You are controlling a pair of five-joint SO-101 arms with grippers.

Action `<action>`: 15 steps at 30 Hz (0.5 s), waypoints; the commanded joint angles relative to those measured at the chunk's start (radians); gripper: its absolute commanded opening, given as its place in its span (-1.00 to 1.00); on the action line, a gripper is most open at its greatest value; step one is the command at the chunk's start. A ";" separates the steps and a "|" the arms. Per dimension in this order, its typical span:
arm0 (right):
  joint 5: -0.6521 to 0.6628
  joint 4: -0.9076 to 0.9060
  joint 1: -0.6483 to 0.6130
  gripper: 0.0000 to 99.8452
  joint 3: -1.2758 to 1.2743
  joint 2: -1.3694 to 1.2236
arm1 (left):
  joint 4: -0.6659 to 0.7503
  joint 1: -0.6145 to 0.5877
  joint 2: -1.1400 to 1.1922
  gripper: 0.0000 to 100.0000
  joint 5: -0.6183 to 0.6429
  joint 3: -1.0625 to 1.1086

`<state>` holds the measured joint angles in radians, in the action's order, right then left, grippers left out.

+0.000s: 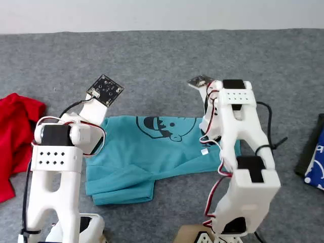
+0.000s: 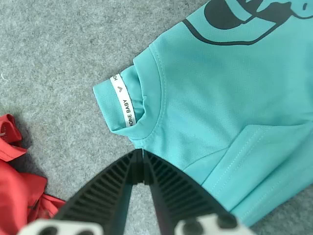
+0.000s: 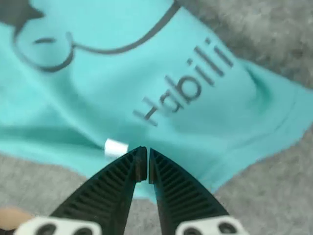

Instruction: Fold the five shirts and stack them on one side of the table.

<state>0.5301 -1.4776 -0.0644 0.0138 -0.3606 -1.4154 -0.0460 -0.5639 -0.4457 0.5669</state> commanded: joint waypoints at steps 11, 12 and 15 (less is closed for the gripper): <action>-0.008 -0.317 0.030 -0.98 0.005 -0.015 | 0.000 -0.003 -0.031 -0.99 0.008 -0.031; -0.006 -0.315 0.035 -0.98 -0.002 0.018 | 0.002 -0.003 -0.031 -0.99 0.008 -0.031; -0.005 -0.317 0.039 -0.98 -0.014 0.110 | 0.002 -0.003 -0.031 -0.99 0.008 -0.033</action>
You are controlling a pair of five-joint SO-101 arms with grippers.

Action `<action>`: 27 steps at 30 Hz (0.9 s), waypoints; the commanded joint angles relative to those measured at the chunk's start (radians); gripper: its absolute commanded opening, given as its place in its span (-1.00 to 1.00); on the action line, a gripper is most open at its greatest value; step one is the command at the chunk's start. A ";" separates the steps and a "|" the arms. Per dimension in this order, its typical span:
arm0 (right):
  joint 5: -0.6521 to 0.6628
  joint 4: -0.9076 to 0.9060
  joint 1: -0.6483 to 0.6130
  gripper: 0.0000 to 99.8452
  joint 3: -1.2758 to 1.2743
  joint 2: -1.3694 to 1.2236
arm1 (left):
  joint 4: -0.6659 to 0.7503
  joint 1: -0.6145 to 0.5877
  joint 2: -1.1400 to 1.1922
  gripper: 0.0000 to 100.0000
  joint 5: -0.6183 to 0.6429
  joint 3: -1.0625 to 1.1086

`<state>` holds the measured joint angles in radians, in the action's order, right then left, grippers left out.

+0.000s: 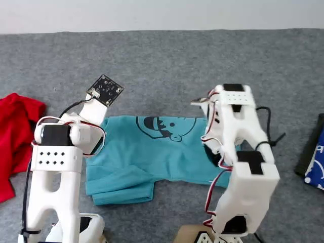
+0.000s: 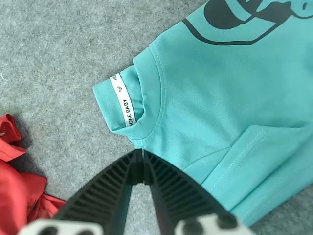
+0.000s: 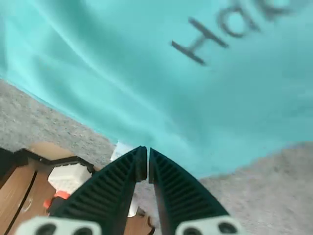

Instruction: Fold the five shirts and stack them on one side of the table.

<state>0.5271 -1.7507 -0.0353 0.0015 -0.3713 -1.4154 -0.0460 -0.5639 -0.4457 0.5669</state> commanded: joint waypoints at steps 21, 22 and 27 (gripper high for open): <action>-0.474 0.214 -0.005 -0.97 -0.008 0.361 | -0.120 -0.276 -0.031 -0.99 0.218 -0.223; -0.505 0.231 -0.005 -0.97 -0.008 0.361 | -0.126 -0.302 -0.031 -0.99 0.239 -0.225; -0.597 0.317 -0.005 -0.91 -0.006 0.344 | -0.180 -0.400 -0.031 -0.99 0.353 -0.226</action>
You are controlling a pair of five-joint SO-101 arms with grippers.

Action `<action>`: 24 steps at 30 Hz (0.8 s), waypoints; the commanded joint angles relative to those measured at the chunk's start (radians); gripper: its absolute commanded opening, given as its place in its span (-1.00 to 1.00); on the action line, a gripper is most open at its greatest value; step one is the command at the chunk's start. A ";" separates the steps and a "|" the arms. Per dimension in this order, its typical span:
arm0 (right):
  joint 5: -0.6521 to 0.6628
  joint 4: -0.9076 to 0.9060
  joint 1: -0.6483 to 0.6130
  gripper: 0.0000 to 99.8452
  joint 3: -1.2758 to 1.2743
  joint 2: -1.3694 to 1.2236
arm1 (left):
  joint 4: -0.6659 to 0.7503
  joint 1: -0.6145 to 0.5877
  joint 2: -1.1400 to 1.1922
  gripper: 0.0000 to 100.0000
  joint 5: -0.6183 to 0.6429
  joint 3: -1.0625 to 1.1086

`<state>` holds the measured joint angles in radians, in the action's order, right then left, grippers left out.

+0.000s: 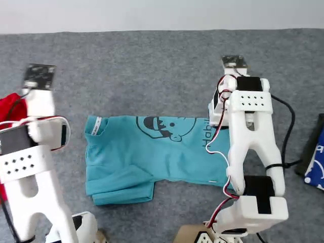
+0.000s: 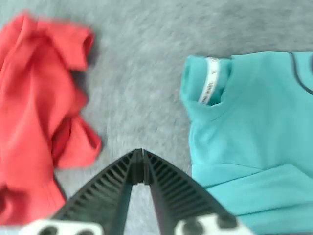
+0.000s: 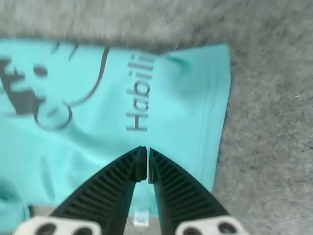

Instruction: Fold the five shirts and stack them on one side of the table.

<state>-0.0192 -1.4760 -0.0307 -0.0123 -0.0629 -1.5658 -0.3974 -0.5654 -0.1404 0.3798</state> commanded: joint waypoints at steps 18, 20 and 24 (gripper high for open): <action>-0.175 0.071 0.038 -0.73 0.166 -0.361 | -0.051 -0.110 -0.026 -0.99 0.046 -0.035; -0.175 0.074 0.039 -0.73 0.175 -0.386 | -0.051 -0.110 -0.025 -0.99 0.046 -0.035; -0.175 0.074 0.042 -0.73 0.192 -0.440 | -0.051 -0.110 -0.025 -0.99 0.046 -0.035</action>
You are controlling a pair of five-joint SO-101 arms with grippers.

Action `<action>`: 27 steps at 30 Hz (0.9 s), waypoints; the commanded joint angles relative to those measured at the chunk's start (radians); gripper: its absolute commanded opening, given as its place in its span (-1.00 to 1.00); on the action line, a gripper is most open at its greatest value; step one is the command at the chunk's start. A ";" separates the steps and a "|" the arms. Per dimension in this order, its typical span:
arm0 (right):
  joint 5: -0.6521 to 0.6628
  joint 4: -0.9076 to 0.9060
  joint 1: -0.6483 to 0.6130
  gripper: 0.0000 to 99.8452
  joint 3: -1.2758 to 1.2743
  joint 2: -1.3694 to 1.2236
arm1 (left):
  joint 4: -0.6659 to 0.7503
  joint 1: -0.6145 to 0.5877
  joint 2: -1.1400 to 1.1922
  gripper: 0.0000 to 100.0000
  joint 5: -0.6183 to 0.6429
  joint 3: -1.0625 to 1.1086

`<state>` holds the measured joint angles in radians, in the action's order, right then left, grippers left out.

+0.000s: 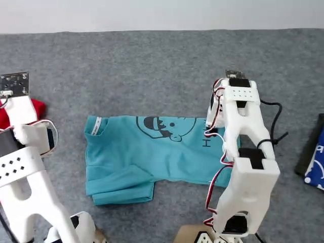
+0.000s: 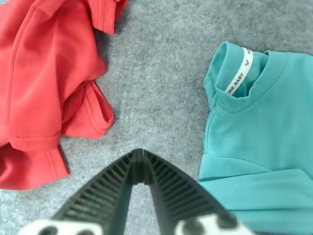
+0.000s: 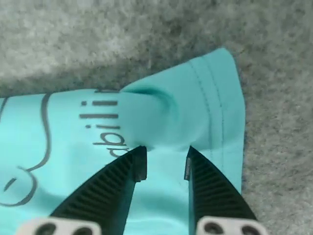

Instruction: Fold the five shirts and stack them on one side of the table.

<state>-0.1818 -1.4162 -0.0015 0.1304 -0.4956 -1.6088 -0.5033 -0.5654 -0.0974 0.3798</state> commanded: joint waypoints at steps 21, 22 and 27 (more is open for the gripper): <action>-0.006 0.022 0.016 -0.98 0.054 0.033 | -0.037 -0.005 -0.028 -0.99 0.003 -0.033; -0.006 0.022 0.016 -0.98 0.054 0.048 | -0.037 -0.005 -0.028 -0.99 0.003 -0.033; -0.005 0.030 0.013 -0.98 0.055 0.097 | -0.037 -0.005 -0.028 -0.99 0.003 -0.033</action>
<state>-0.1818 -1.4009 0.0077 0.1596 -0.4787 -1.6379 -0.5033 -0.5654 -0.0974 0.3798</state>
